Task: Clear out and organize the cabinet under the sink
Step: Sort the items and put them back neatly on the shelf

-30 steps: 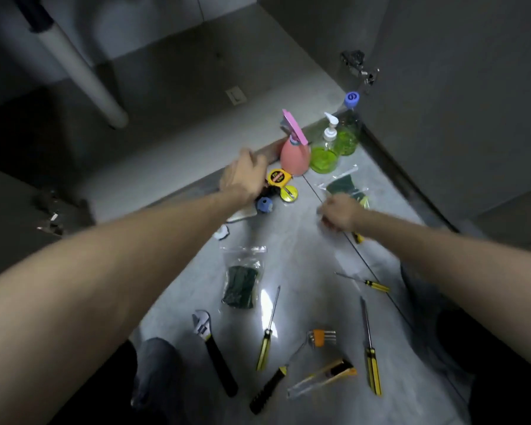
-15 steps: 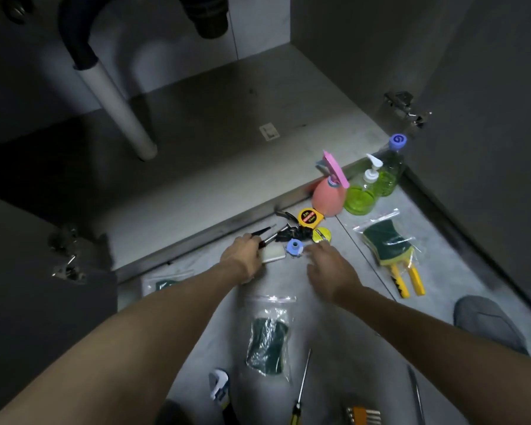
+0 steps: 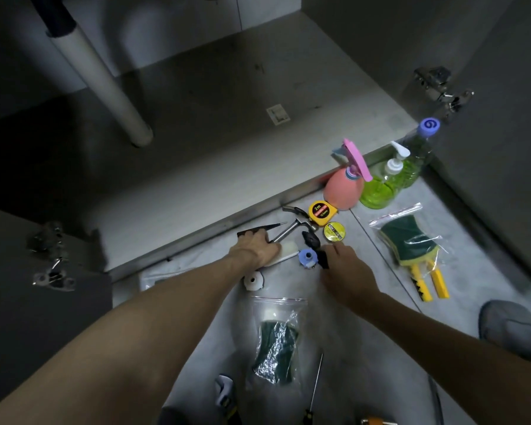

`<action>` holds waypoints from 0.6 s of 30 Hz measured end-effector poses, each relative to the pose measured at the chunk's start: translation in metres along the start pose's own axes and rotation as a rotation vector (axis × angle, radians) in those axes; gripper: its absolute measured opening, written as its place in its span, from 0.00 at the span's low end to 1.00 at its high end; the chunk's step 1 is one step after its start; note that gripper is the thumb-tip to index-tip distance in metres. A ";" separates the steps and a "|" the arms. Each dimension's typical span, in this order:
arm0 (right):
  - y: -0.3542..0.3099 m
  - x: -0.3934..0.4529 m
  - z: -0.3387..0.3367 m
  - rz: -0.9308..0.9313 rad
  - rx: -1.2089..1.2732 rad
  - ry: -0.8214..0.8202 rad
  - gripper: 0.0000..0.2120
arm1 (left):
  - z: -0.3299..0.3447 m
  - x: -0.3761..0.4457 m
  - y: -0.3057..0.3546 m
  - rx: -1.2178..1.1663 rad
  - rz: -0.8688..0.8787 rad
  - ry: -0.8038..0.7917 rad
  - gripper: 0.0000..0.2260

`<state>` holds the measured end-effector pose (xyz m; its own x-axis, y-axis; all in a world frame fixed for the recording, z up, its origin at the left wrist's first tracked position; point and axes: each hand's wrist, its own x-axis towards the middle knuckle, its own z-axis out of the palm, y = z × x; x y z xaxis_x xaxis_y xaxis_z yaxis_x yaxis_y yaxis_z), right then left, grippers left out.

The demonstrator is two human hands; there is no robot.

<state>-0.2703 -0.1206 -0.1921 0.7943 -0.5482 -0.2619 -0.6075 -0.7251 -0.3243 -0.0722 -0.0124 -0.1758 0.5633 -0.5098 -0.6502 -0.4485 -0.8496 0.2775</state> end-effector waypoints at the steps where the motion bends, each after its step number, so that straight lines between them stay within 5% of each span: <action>1: 0.001 -0.006 0.000 0.019 0.015 0.006 0.12 | 0.000 -0.002 0.002 -0.004 -0.016 0.003 0.19; 11: -0.016 -0.069 0.009 -0.030 0.214 0.048 0.16 | 0.012 -0.009 0.014 0.096 -0.132 -0.072 0.24; 18: -0.030 -0.093 0.026 -0.141 0.328 0.030 0.12 | 0.019 -0.007 0.027 -0.026 -0.026 0.087 0.13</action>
<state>-0.3255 -0.0369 -0.1818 0.8676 -0.4679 -0.1685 -0.4596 -0.6250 -0.6310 -0.1017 -0.0287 -0.1773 0.6334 -0.4962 -0.5938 -0.4151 -0.8654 0.2805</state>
